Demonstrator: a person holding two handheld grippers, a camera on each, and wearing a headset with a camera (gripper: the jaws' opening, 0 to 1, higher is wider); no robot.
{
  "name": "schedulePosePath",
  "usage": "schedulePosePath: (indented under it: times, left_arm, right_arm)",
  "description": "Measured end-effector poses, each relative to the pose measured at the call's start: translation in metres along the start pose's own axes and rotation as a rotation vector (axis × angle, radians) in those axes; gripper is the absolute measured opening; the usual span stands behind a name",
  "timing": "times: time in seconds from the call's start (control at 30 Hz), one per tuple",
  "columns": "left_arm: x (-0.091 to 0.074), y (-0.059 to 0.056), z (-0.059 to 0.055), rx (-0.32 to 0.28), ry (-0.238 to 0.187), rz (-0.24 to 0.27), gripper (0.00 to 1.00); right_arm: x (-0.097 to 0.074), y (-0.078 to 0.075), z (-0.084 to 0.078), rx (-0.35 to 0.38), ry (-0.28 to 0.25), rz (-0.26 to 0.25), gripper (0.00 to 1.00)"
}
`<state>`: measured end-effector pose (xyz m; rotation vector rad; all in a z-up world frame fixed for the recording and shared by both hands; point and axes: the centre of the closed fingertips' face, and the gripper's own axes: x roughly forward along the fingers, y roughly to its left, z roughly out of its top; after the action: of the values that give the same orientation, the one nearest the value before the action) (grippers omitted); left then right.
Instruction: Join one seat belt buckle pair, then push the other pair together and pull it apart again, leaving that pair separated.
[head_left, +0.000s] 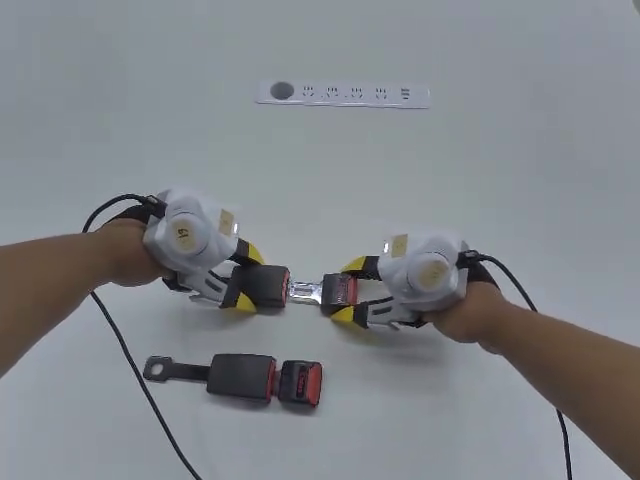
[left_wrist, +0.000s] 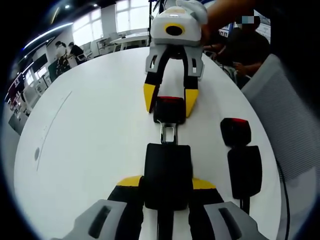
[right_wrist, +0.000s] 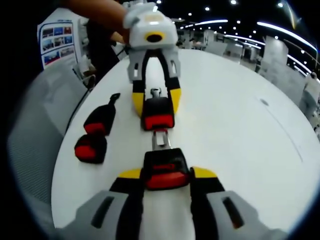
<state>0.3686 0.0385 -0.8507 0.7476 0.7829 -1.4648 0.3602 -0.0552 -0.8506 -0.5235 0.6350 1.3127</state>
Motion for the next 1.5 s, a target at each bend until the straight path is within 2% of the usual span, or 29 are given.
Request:
schedulePosePath:
  times: [0.23,0.63,0.87,1.13,1.5]
  left_arm:
    - [0.0,-0.001,0.001,-0.007,0.0,0.001,0.35]
    - [-0.001,-0.002,0.001,-0.014,0.003,0.003,0.35]
    - [-0.001,-0.003,0.001,-0.014,-0.001,0.003,0.35]
    - [-0.001,-0.003,0.001,-0.016,0.0,0.002,0.35]
    - [-0.001,-0.003,0.002,-0.027,0.0,0.011,0.36]
  right_arm:
    - [-0.018,0.0,-0.011,0.005,-0.011,-0.007,0.36]
    - [-0.038,-0.003,-0.033,0.011,-0.01,-0.014,0.37]
    - [-0.052,-0.004,-0.053,0.028,0.022,-0.012,0.37]
    - [-0.064,-0.01,-0.065,0.036,0.037,-0.02,0.37]
    - [-0.067,-0.015,-0.075,0.042,0.06,-0.029,0.37]
